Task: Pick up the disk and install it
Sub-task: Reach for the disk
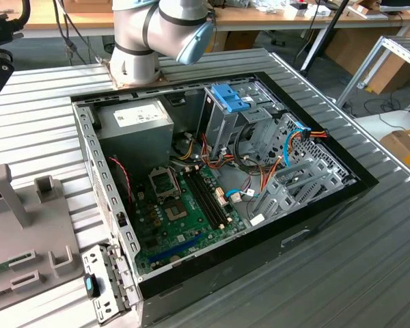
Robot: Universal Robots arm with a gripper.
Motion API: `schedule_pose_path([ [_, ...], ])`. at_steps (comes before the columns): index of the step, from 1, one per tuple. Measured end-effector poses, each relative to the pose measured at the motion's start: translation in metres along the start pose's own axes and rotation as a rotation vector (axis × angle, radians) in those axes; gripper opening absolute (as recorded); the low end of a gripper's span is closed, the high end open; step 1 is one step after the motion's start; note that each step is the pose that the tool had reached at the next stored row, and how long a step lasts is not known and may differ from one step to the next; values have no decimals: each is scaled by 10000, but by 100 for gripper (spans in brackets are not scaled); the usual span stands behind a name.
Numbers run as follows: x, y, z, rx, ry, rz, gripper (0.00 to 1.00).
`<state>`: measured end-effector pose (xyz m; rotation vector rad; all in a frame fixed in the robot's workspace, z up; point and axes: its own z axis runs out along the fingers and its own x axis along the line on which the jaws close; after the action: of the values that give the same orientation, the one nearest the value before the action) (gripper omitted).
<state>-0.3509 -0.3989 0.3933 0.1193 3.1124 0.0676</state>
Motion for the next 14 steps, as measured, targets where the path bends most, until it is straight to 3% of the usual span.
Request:
schedule_pose_path([
  [7,27,9,0,0,0,1,11],
  [14,70,137,4,0,0,-1,11],
])
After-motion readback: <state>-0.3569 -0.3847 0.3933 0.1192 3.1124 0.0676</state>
